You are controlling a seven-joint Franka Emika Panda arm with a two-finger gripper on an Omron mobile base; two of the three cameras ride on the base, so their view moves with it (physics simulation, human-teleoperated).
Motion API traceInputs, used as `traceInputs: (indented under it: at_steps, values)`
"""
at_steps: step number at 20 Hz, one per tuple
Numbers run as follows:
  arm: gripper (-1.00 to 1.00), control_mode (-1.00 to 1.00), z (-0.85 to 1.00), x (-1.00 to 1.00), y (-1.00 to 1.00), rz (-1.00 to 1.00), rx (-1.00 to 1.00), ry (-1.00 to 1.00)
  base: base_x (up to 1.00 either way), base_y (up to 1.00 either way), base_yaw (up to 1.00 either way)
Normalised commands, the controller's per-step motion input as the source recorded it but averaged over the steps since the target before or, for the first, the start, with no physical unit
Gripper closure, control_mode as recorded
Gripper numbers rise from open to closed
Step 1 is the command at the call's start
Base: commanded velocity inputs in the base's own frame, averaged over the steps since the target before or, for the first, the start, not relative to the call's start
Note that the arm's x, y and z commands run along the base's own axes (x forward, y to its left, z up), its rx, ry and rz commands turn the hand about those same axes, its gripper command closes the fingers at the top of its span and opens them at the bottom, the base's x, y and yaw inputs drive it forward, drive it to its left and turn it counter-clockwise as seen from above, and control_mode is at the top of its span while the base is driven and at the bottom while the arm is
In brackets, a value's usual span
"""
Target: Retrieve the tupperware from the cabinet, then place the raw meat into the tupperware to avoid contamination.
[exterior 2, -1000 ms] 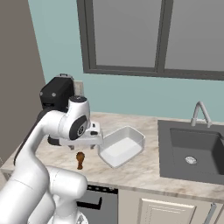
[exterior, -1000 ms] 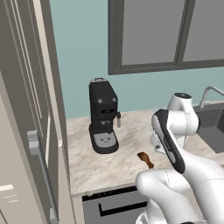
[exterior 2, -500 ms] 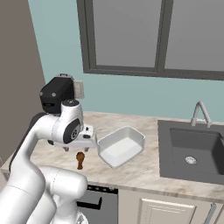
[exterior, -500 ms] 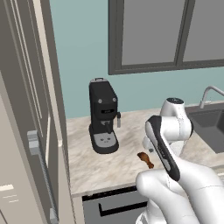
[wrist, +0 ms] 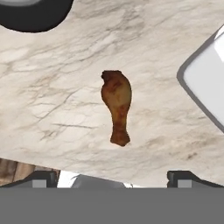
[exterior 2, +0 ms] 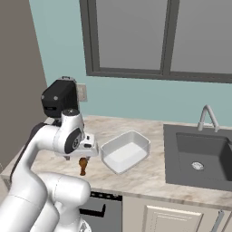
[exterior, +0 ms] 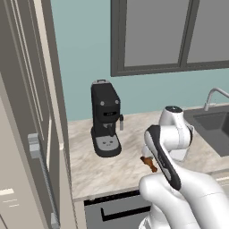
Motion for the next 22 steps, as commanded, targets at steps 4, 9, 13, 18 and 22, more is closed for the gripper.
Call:
traceInputs:
  at_steps: [4, 9, 13, 18, 22]
  values:
    - [-1.0, -1.0, -0.2, 0.17, 0.01, 0.0, 0.0, 0.0, 0.0, 0.0, 0.0]
    - [-1.0, -1.0, -0.21, 0.25, 0.01, 0.0, 0.0, -0.01, 0.0, 0.0, 0.0]
    - [-1.0, -1.0, -0.24, 0.19, 0.02, 0.0, 0.0, 0.0, 0.0, 0.0, 0.0]
    - [-1.0, -1.0, -0.24, 0.14, 0.0, 0.0, 0.0, 0.0, 0.0, 0.0, 0.0]
    - [-1.0, -1.0, -0.25, 0.08, 0.0, 0.0, 0.0, 0.0, 0.0, 0.0, 0.0]
